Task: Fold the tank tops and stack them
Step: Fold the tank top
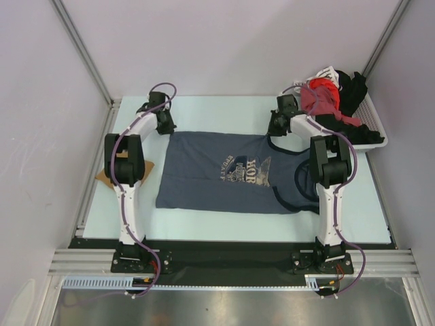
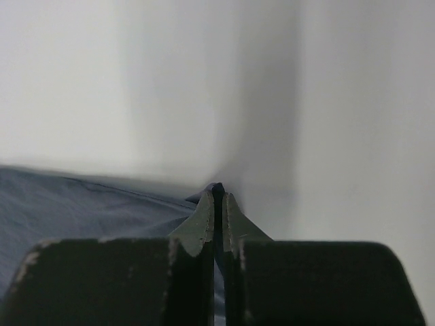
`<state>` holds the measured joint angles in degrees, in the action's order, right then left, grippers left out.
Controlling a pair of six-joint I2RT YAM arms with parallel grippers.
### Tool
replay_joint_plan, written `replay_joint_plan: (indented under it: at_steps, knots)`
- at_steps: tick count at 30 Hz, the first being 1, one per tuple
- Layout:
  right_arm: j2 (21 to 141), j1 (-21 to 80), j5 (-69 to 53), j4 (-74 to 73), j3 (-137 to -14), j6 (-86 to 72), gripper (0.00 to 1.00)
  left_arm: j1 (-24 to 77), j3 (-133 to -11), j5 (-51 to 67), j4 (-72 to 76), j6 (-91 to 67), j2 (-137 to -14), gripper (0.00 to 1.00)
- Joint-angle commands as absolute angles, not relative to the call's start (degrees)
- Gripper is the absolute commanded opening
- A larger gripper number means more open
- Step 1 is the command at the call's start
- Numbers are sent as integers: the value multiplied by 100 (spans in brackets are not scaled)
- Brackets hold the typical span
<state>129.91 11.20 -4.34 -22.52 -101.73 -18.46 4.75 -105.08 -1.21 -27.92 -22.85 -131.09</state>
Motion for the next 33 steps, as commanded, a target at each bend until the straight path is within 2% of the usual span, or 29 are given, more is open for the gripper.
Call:
replay_joint_plan:
  at_steps: [1,14,16,24,33]
  knots:
    - [12419,1169,-316,-2083,-9959,-1811,0,510,-10284,-70,-2452,-2232,-12393,0]
    - [11620,1327,-141,-1714,-9018,-1688,0,527,-8799,-237,-1776,-2443,-11373,0]
    - [11532,1476,253,-1609,-8799,-1609,0,536,-8667,-272,-1697,-2487,-11233,0]
    - [10583,1600,781,252,-7129,-1687,0,562,-7894,-325,-1442,-2558,-10732,0]
    - [9915,1635,712,755,-6040,-1784,0,562,-7033,-334,-1196,-2637,-10161,0]
